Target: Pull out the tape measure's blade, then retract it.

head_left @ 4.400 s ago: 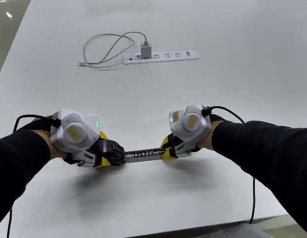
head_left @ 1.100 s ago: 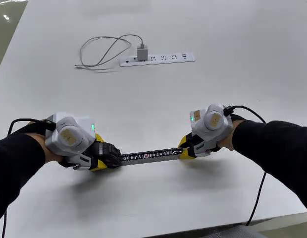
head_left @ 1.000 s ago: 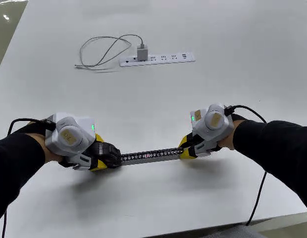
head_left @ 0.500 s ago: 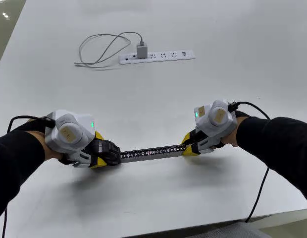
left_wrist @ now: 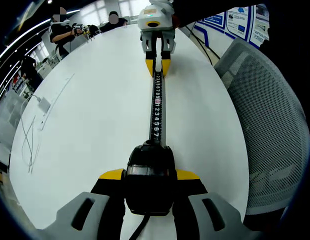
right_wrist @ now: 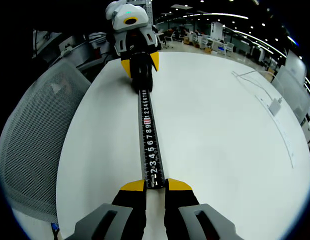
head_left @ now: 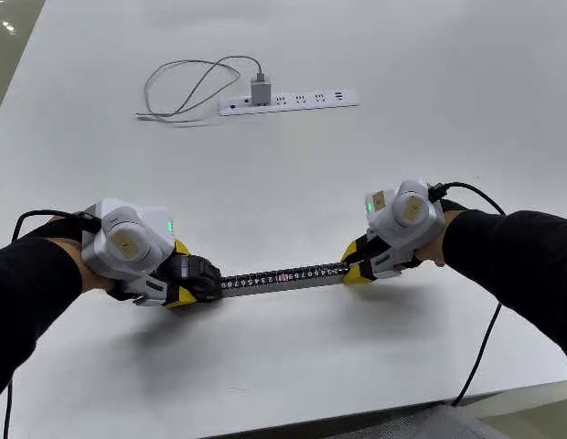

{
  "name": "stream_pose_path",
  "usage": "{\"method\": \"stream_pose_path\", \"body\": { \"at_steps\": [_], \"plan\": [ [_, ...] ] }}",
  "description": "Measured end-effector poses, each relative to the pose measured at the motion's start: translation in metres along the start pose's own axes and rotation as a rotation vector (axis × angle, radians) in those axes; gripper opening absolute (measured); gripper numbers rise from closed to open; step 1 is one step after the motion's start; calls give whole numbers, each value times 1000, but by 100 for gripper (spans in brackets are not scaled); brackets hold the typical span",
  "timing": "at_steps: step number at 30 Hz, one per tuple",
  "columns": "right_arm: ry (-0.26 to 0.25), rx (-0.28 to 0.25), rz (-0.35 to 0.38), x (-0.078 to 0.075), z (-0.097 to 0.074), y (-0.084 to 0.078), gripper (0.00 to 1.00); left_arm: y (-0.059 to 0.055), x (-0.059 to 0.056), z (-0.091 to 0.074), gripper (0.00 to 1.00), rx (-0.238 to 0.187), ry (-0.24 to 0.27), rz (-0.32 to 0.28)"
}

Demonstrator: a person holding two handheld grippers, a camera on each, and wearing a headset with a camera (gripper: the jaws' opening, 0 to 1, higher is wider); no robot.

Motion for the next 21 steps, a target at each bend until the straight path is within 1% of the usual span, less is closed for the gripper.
{"method": "stream_pose_path", "body": {
  "at_steps": [21],
  "plan": [
    [-2,5,9,0,-7,-6,9,-1,0,0,31,-2,1,2]
  ]
}}
Point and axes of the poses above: the centre of the closed fingertips' face, and the gripper's own axes: z roughly forward along the fingers, x roughly to its left, y roughly out of its top, the point moved 1 cm from there along -z, roughly backward along the fingers, and after that the axes turned 10 degrees about z, right-handed, at the moved point
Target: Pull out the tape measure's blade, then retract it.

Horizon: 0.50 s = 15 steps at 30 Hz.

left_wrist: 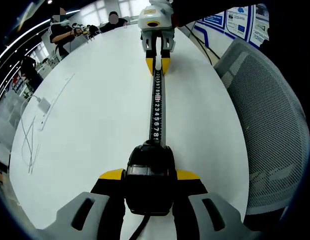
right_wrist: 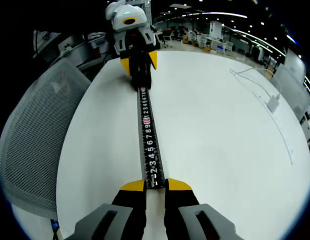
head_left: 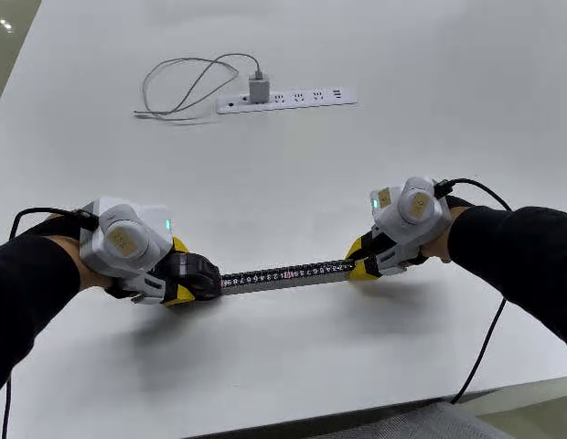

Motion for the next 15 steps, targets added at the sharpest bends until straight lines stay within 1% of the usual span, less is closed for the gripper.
{"method": "stream_pose_path", "body": {
  "at_steps": [3,15],
  "plan": [
    [5,-5,9,-1,-1,-1,9,0,0,0,31,0,1,0],
    [-2,0,7,-1,-7,-6,9,1,0,0,31,-3,0,1]
  ]
}}
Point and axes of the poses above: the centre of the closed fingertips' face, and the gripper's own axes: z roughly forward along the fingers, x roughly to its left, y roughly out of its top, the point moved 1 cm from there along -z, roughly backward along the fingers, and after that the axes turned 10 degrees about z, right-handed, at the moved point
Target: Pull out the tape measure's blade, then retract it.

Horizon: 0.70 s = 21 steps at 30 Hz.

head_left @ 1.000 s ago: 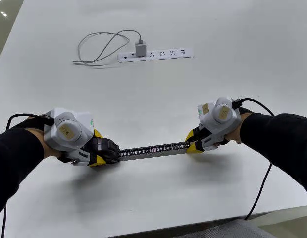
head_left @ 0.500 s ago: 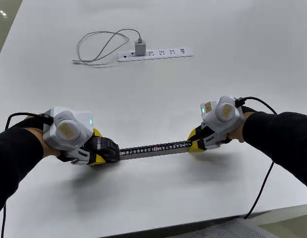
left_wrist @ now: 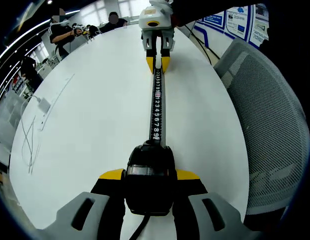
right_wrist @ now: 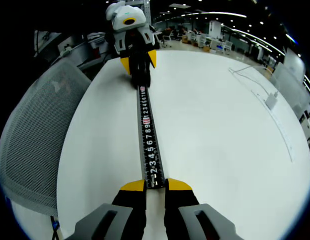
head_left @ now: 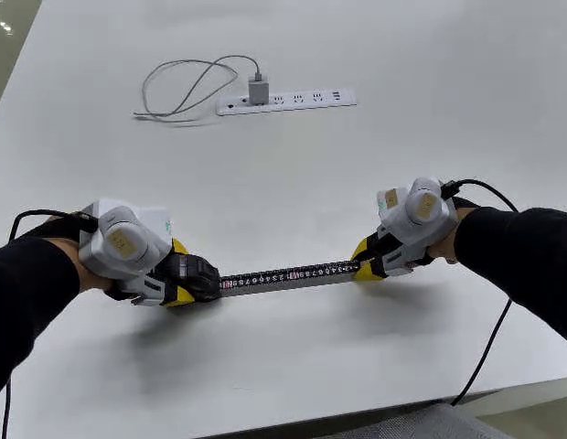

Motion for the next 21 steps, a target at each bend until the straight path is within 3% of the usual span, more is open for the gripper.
{"method": "stream_pose_path", "body": {
  "at_steps": [21],
  "plan": [
    [-3,2,8,-8,-4,-7,9,-2,2,2,31,-2,2,-2]
  ]
}}
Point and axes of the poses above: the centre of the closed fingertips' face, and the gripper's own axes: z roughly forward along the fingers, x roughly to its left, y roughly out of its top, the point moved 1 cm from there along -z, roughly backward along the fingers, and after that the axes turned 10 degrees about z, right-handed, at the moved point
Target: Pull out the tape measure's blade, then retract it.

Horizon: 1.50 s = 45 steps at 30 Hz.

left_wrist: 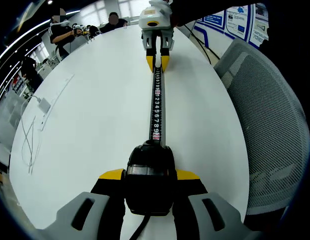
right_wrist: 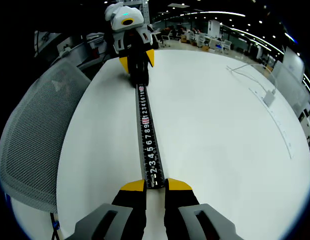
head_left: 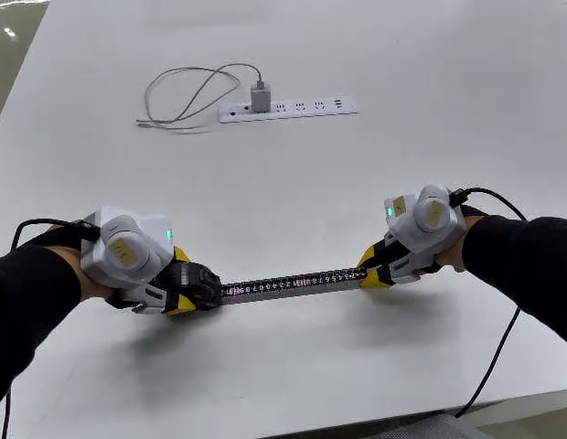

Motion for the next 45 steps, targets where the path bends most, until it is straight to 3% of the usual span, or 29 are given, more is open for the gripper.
{"method": "stream_pose_path", "body": {
  "at_steps": [45],
  "plan": [
    [-12,4,16,1,-13,-11,9,2,-2,-1,31,7,5,0]
  ]
}}
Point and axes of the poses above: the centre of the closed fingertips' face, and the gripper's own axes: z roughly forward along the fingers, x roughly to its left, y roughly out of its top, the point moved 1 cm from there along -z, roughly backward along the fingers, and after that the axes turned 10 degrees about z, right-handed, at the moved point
